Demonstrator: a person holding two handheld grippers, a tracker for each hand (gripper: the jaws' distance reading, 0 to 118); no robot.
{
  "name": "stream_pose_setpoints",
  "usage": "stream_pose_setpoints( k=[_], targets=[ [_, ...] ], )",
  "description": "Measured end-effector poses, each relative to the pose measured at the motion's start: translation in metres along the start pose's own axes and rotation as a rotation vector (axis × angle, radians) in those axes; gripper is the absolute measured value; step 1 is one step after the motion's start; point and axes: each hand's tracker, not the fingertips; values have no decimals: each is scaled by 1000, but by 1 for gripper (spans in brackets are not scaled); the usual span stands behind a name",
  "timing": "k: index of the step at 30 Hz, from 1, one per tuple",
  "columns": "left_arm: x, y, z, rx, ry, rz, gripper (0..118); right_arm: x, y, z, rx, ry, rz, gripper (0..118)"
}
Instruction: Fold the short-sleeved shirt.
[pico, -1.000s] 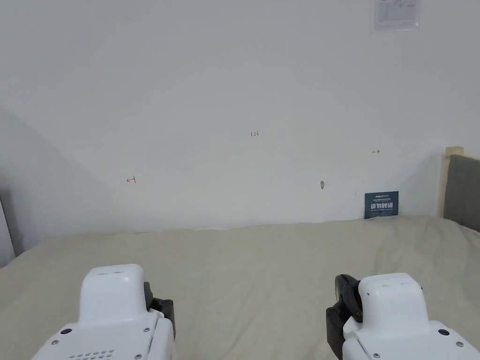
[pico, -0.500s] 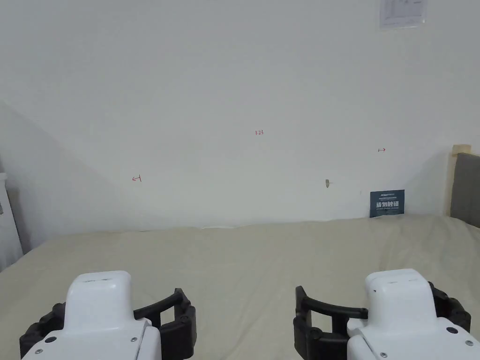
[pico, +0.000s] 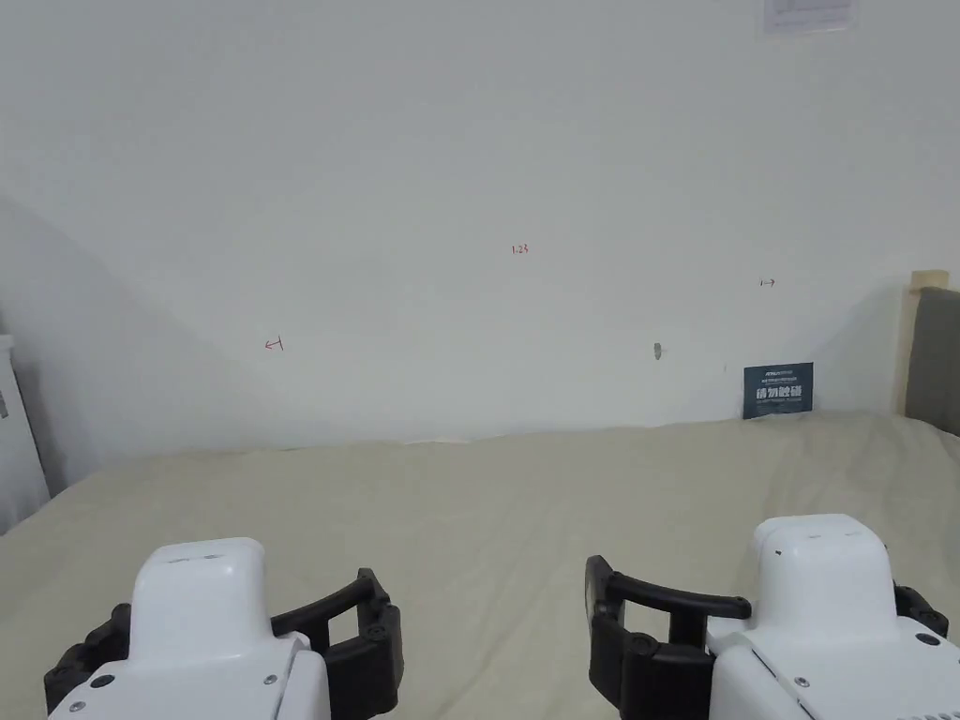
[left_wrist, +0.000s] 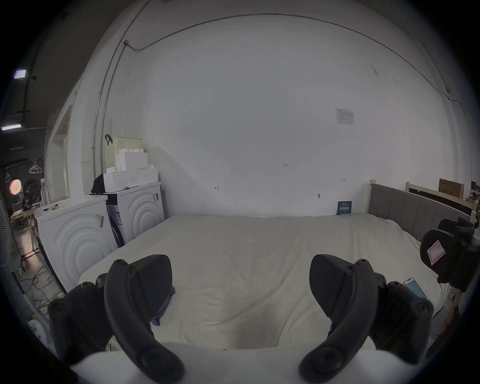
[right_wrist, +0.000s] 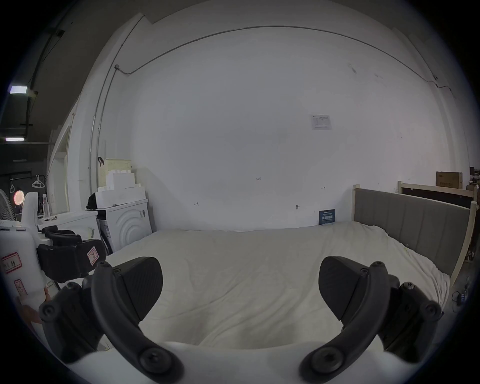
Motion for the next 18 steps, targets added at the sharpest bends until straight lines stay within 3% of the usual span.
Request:
stream_pose_setpoints(
  k=[5, 10, 18],
  targets=[
    [1, 0, -1, -2, 14, -14, 110, -8, -1, 3, 31, -66, 26, 118],
    [-1, 0, -3, -14, 9, -14, 110, -8, 5, 8, 21, -2, -25, 118],
    [0, 3, -4, 0, 11, -17, 110, -17, 6, 10, 12, 15, 17, 118]
  ],
)
